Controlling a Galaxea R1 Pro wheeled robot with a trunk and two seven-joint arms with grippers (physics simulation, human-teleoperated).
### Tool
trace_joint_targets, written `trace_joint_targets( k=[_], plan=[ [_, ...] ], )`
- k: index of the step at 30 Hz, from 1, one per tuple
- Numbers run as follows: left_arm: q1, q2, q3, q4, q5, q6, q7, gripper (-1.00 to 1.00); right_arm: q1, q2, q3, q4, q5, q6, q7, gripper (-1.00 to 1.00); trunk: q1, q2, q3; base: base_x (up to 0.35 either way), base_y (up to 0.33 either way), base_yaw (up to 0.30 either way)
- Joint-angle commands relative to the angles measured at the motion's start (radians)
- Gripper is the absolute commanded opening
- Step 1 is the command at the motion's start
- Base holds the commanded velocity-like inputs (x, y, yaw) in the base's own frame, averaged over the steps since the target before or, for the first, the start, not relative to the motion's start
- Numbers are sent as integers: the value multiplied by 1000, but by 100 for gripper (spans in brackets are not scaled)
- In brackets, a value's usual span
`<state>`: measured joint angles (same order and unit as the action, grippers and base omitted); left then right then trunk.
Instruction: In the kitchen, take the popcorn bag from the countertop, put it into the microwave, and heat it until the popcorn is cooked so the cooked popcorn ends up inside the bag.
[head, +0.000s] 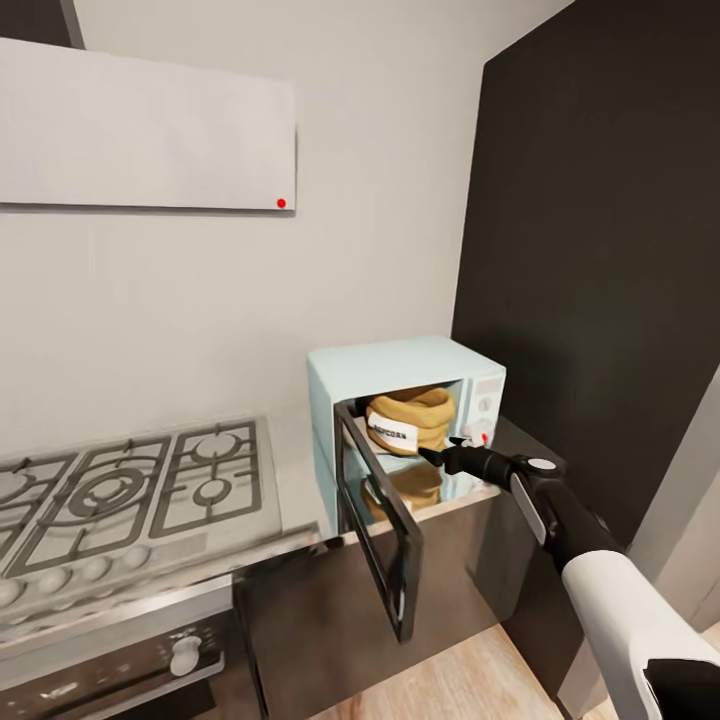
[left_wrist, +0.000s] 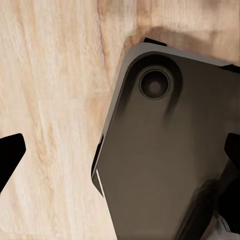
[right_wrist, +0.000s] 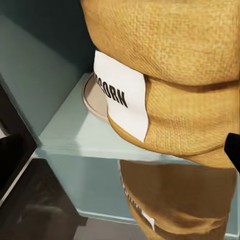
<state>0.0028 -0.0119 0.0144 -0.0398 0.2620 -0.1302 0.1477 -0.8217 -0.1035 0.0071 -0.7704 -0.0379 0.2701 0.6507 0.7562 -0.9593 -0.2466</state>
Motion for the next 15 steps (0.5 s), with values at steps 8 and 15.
trace_joint_targets(
  k=[8,15],
  plan=[
    [0,0,1,-2,3,-2,3,100,0,3,3,0,2,8,1,100,0,-1,-1,182,0,0],
    [0,0,1,-2,3,-2,3,100,0,3,5,2,0,8,5,100,0,-1,-1,183,0,0]
  ],
)
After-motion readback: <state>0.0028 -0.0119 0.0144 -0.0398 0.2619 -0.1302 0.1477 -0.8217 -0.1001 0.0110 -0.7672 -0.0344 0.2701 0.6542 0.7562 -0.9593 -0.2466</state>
